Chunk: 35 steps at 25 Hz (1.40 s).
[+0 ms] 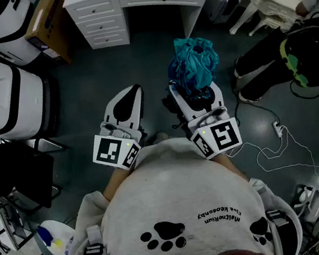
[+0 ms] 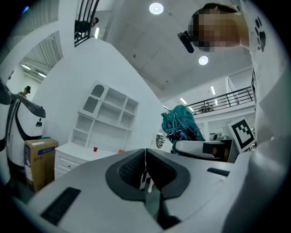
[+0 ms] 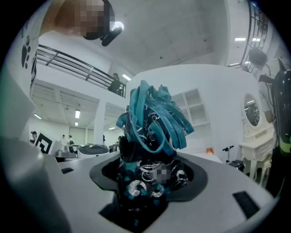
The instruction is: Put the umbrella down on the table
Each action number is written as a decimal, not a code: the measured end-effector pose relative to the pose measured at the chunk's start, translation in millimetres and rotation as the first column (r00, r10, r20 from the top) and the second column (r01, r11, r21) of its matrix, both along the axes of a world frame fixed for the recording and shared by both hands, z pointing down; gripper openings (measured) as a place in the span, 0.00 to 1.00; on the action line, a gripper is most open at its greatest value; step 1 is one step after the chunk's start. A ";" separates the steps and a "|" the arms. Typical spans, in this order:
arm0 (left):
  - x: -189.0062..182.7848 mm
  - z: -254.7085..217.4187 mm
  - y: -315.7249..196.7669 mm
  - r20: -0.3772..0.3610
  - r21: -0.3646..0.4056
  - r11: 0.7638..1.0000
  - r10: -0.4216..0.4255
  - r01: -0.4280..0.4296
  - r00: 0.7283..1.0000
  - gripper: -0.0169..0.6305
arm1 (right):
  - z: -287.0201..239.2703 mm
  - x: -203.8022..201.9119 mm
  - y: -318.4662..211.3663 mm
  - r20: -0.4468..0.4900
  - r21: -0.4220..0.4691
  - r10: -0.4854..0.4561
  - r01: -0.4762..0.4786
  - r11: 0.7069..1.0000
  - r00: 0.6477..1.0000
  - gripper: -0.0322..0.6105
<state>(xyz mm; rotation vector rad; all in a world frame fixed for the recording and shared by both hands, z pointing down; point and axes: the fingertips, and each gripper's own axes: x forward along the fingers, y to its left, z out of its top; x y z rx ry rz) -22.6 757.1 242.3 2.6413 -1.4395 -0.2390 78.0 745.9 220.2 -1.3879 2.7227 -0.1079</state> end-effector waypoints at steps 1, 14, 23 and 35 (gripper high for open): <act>1.9 0.7 -1.2 0.002 0.001 1.000 -0.001 0.001 1.000 0.05 | 0.9 1.9 -1.5 0.004 0.001 -0.003 0.003 1.000 1.000 0.48; 18.2 4.6 -12.0 0.020 0.008 0.996 -0.084 0.084 0.996 0.05 | 8.1 26.6 -29.6 0.041 -0.007 -0.055 0.055 0.998 0.998 0.48; -5.7 21.6 -3.2 -0.001 0.013 0.997 -0.078 0.078 0.997 0.05 | 27.9 9.3 -15.9 0.032 -0.022 -0.035 0.036 0.999 0.999 0.48; 17.3 9.3 -147.4 -0.012 0.027 0.998 0.064 -0.063 0.998 0.05 | 22.8 32.2 -129.7 0.018 -0.035 0.095 -0.094 0.995 0.995 0.48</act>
